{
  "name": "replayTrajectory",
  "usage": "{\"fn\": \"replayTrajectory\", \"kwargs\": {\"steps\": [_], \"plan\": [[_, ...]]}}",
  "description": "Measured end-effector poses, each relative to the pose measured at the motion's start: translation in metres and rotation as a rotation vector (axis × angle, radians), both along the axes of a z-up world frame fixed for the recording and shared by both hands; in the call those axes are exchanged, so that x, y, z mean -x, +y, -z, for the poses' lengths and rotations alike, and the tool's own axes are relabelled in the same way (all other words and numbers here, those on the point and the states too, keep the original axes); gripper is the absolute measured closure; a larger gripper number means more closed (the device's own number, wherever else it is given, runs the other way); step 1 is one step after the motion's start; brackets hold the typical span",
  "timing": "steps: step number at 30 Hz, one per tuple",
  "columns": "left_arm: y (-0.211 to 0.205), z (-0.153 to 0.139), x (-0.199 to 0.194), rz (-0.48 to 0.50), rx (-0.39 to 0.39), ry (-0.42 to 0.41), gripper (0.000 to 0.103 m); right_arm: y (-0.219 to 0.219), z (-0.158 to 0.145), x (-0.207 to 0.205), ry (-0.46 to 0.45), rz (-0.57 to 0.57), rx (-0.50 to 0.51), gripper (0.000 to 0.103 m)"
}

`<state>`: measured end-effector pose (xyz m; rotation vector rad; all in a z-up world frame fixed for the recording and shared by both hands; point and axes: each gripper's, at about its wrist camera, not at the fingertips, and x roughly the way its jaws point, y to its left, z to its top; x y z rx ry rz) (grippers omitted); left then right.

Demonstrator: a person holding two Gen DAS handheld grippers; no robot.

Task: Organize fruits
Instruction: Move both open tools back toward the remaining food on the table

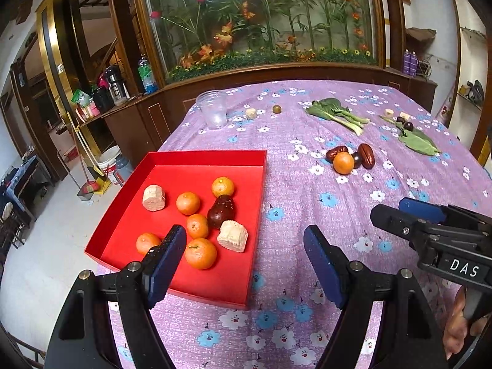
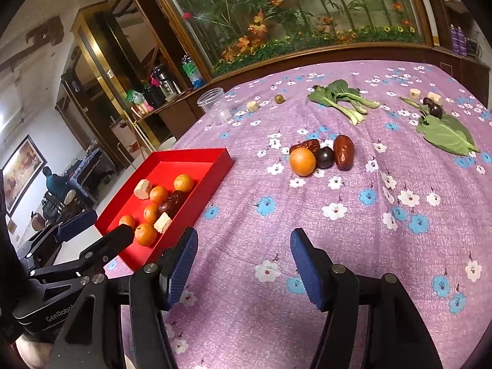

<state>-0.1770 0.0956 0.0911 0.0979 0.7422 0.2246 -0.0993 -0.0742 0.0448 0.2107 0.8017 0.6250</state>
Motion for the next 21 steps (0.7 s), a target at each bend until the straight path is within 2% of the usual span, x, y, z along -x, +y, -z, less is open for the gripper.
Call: {"fn": "replayTrajectory", "kwargs": {"steps": [13, 16, 21], "plan": [[-0.007, 0.016, -0.015, 0.021, -0.006, 0.061, 0.025, -0.009, 0.014, -0.011, 0.037, 0.018, 0.002, 0.035], [-0.006, 0.018, -0.02, 0.036, 0.026, 0.072, 0.025, -0.015, 0.015, -0.014, 0.038, 0.03, 0.01, 0.035], [-0.001, 0.019, -0.032, 0.073, 0.129, 0.078, 0.025, -0.036, 0.014, -0.025, 0.022, 0.077, 0.052, 0.035]]}}
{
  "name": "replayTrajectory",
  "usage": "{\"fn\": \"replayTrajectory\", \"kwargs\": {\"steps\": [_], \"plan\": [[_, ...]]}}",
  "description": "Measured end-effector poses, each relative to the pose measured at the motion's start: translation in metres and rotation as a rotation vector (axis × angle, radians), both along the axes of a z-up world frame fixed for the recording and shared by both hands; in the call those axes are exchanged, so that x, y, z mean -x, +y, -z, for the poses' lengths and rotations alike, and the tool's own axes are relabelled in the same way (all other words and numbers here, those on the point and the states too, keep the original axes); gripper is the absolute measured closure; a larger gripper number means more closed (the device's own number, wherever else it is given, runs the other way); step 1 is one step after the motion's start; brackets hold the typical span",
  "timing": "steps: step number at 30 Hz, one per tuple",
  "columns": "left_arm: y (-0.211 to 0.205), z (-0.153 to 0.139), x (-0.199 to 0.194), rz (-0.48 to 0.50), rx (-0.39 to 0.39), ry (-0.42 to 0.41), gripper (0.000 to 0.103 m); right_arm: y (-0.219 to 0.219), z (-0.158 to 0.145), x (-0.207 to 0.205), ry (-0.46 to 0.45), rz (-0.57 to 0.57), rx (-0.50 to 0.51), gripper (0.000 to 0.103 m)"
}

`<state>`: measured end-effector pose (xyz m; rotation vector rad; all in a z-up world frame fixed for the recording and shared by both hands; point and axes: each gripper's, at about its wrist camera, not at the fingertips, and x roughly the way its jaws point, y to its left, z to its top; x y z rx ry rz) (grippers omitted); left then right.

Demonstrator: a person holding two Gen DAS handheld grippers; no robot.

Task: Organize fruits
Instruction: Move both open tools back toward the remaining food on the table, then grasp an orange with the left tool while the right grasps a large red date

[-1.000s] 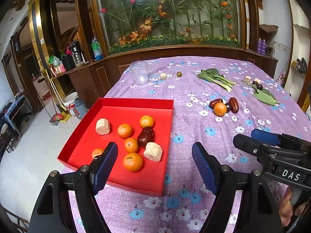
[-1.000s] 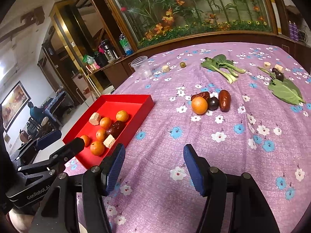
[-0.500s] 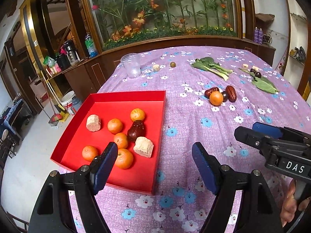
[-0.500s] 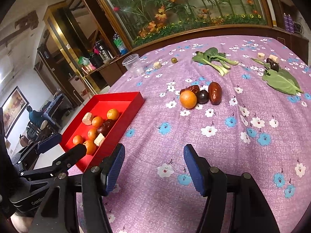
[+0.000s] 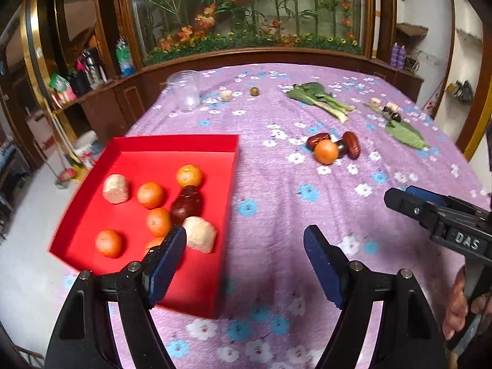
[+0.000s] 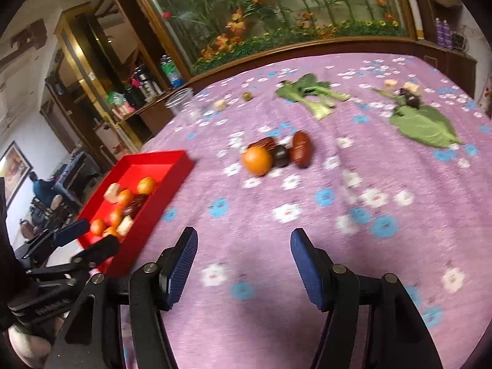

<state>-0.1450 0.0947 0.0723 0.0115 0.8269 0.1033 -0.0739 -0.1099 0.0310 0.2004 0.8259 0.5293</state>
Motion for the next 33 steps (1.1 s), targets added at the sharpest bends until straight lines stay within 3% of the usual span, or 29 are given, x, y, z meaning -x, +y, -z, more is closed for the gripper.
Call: {"fn": "replayTrajectory", "kwargs": {"steps": [4, 13, 16, 21, 23, 30, 32, 33], "plan": [[-0.004, 0.004, -0.02, 0.04, 0.081, 0.023, 0.025, -0.02, -0.001, -0.019, -0.002, 0.048, 0.049, 0.035], [-0.022, 0.004, -0.074, 0.113, 0.168, -0.01, 0.025, -0.02, -0.009, -0.08, -0.024, 0.066, 0.095, 0.037], [-0.028, 0.009, -0.092, 0.136, 0.184, -0.005, 0.032, -0.015, -0.007, -0.105, -0.003, 0.061, 0.077, 0.04], [-0.043, 0.029, -0.126, 0.182, 0.17, 0.043, 0.055, 0.003, 0.008, -0.133, 0.033, 0.03, 0.089, 0.05], [-0.047, 0.038, -0.137, 0.189, 0.172, 0.066, 0.059, 0.009, 0.014, -0.138, 0.045, 0.021, 0.1, 0.05], [-0.049, 0.051, -0.155, 0.207, 0.202, 0.076, 0.059, 0.015, 0.026, -0.147, 0.049, 0.006, 0.108, 0.05], [-0.052, 0.051, -0.158, 0.218, 0.199, 0.071, 0.059, 0.014, 0.026, -0.147, 0.048, 0.002, 0.101, 0.055], [-0.054, 0.051, -0.159, 0.228, 0.199, 0.069, 0.059, 0.013, 0.027, -0.147, 0.05, -0.004, 0.091, 0.063]]}}
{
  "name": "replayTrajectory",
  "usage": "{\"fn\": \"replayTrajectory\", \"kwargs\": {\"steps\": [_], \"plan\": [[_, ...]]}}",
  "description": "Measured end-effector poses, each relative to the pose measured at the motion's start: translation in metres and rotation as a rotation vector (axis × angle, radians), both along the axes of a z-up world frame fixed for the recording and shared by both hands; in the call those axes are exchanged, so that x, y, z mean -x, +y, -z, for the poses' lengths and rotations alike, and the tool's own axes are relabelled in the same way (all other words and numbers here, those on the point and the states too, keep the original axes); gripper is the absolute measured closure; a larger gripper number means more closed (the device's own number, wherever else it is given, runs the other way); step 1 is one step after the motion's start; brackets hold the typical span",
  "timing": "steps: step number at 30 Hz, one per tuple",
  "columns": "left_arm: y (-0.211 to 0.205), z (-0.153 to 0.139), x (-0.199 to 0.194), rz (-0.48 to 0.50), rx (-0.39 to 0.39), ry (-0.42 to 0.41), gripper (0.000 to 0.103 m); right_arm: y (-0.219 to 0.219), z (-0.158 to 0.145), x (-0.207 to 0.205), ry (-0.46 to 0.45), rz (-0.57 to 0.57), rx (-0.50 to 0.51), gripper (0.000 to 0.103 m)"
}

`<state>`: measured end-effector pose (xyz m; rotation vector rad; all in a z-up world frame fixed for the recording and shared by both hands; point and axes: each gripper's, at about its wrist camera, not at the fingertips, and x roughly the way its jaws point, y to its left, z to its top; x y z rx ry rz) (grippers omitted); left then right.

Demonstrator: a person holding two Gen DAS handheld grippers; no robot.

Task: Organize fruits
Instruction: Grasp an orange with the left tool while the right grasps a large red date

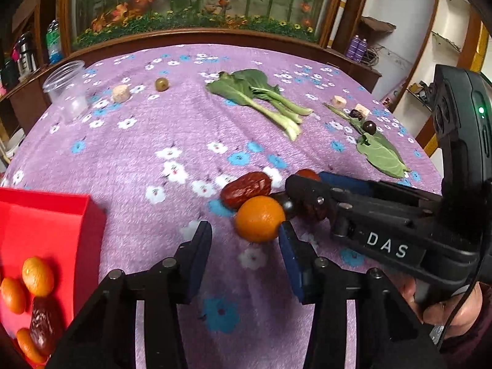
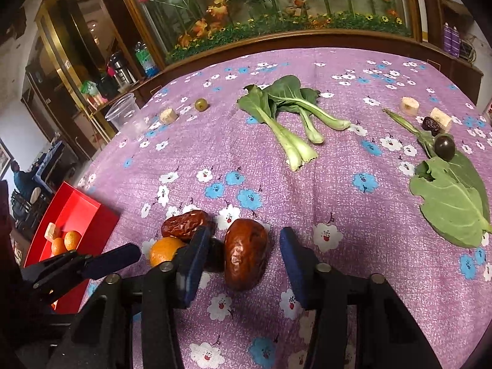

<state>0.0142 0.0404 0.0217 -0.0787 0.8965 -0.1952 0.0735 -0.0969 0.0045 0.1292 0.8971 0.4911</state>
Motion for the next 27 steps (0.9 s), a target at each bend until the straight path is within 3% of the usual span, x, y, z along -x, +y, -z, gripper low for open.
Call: {"fn": "replayTrajectory", "kwargs": {"steps": [3, 11, 14, 17, 20, 27], "plan": [[-0.006, 0.0, -0.002, 0.024, -0.004, -0.007, 0.059, -0.002, -0.002, 0.001, -0.004, -0.002, 0.001, 0.072], [-0.01, 0.014, -0.014, 0.019, 0.003, 0.044, 0.059, -0.016, -0.001, -0.003, 0.016, 0.017, -0.015, 0.07], [-0.011, 0.014, -0.018, 0.018, 0.003, 0.031, 0.059, -0.015, 0.0, -0.003, 0.014, 0.006, -0.021, 0.069], [-0.009, 0.013, -0.017, 0.018, 0.032, 0.028, 0.07, -0.011, 0.005, -0.004, 0.024, -0.003, -0.015, 0.068], [-0.007, 0.01, -0.014, -0.009, 0.014, 0.014, 0.071, -0.009, 0.005, -0.004, 0.007, 0.001, 0.001, 0.068], [0.012, -0.003, 0.002, -0.068, 0.063, 0.0, 0.071, -0.012, 0.005, 0.0, 0.008, 0.01, -0.003, 0.07]]}}
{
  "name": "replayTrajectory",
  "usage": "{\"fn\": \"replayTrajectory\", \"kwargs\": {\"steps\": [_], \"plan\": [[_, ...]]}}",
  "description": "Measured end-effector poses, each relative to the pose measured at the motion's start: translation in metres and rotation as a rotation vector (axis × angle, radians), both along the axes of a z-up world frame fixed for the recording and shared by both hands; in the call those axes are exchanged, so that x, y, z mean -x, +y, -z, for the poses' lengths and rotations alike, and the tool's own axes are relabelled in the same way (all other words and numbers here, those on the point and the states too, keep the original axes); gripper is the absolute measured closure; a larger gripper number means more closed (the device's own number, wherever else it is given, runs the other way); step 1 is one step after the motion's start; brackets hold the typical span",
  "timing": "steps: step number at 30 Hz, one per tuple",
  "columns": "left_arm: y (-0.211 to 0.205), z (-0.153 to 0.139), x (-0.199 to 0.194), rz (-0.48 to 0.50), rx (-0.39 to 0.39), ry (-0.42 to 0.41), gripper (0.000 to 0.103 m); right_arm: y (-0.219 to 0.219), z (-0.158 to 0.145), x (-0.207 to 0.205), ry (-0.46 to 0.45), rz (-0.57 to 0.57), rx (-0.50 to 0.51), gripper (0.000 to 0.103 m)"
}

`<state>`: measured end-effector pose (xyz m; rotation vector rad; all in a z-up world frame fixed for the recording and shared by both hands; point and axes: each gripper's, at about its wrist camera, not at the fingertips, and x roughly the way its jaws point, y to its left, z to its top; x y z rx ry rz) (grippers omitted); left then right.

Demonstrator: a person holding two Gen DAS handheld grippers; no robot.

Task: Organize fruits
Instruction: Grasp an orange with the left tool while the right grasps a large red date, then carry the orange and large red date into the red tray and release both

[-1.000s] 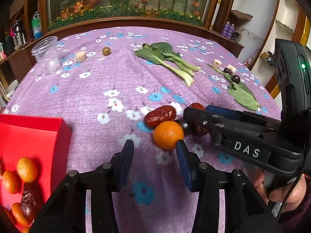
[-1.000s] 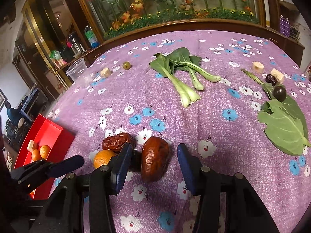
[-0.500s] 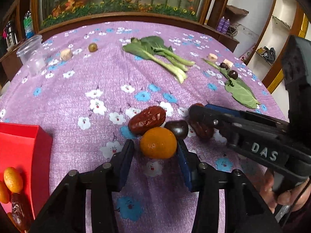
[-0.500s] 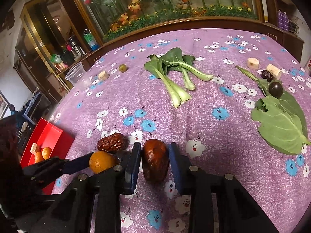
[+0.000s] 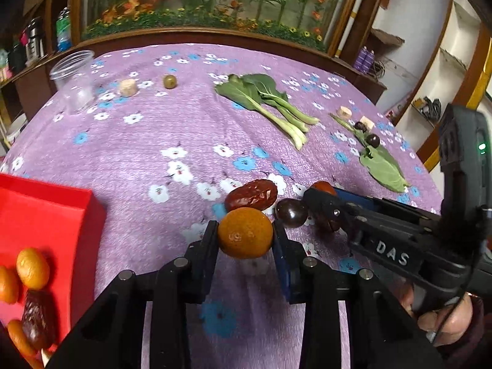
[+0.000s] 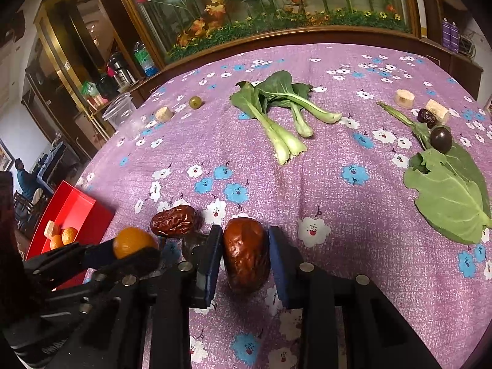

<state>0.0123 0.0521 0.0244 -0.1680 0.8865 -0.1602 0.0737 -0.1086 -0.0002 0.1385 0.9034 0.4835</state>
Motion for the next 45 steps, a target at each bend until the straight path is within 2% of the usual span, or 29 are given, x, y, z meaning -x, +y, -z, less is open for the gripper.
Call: {"fn": "replayTrajectory", "kwargs": {"steps": [7, 13, 16, 21, 25, 31, 38, 45], "plan": [[0.021, -0.029, 0.041, -0.053, 0.016, -0.066, 0.07, -0.006, -0.005, 0.004, -0.032, 0.019, -0.027, 0.07], [0.06, -0.05, 0.088, -0.13, 0.019, -0.112, 0.07, -0.012, -0.014, 0.011, -0.035, 0.055, -0.066, 0.07], [0.082, -0.056, 0.111, -0.176, 0.006, -0.127, 0.07, -0.014, -0.023, 0.027, -0.042, 0.06, -0.091, 0.07], [0.122, -0.057, 0.143, -0.268, 0.027, -0.138, 0.07, -0.004, -0.039, 0.054, -0.036, 0.026, -0.121, 0.07], [0.154, -0.054, 0.168, -0.357, 0.024, -0.142, 0.07, 0.018, -0.061, 0.075, -0.06, -0.029, -0.118, 0.07], [0.183, -0.049, 0.191, -0.424, 0.017, -0.143, 0.07, 0.063, -0.086, 0.106, -0.101, -0.134, -0.099, 0.07], [0.198, -0.044, 0.201, -0.463, -0.016, -0.151, 0.07, 0.121, -0.085, 0.126, -0.094, -0.25, -0.059, 0.07], [0.201, -0.045, 0.191, -0.466, -0.06, -0.151, 0.07, 0.173, -0.088, 0.124, -0.069, -0.333, -0.033, 0.07]]}}
